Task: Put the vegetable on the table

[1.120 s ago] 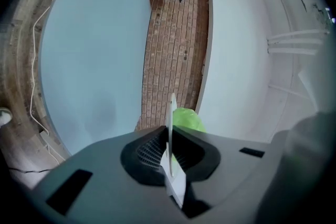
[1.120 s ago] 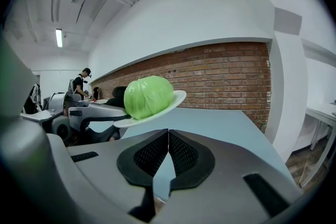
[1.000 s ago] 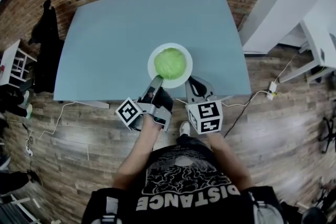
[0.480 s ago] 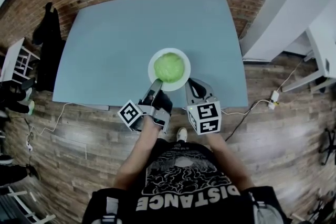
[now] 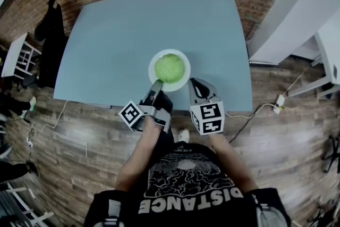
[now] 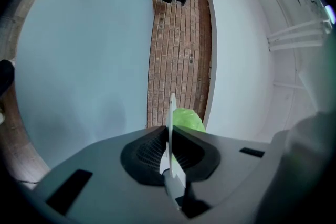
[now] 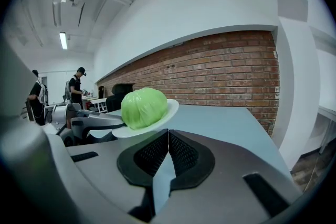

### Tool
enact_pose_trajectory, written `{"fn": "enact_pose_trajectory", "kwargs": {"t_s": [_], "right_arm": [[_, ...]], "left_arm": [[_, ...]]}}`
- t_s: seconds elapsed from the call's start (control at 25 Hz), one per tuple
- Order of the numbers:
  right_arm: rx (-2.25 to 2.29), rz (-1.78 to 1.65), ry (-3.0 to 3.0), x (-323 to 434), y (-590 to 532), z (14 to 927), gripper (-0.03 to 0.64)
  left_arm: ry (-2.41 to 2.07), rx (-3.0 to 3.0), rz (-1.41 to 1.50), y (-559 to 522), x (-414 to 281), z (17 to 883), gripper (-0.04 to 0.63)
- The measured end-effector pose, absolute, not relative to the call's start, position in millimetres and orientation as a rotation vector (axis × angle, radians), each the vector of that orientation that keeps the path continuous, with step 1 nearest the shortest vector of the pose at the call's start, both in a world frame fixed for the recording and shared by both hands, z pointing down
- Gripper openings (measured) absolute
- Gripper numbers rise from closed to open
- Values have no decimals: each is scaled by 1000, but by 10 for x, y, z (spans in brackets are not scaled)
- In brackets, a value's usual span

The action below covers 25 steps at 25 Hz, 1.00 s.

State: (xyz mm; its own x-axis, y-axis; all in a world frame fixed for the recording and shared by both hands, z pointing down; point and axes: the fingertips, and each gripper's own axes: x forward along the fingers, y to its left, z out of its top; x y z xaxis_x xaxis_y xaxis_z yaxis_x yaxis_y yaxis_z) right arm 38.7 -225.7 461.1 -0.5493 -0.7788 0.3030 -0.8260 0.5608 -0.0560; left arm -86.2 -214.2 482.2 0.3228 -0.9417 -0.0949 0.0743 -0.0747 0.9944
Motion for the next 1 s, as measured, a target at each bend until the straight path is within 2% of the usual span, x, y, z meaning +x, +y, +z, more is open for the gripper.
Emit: {"fn": "enact_pose_trajectory", "kwargs": {"t_s": [1.0], "right_arm": [[1356, 309, -2501, 142, -2845, 4863, 9]], "left_arm": [[-937, 1338, -880, -2582, -1083, 5485, 21]]}}
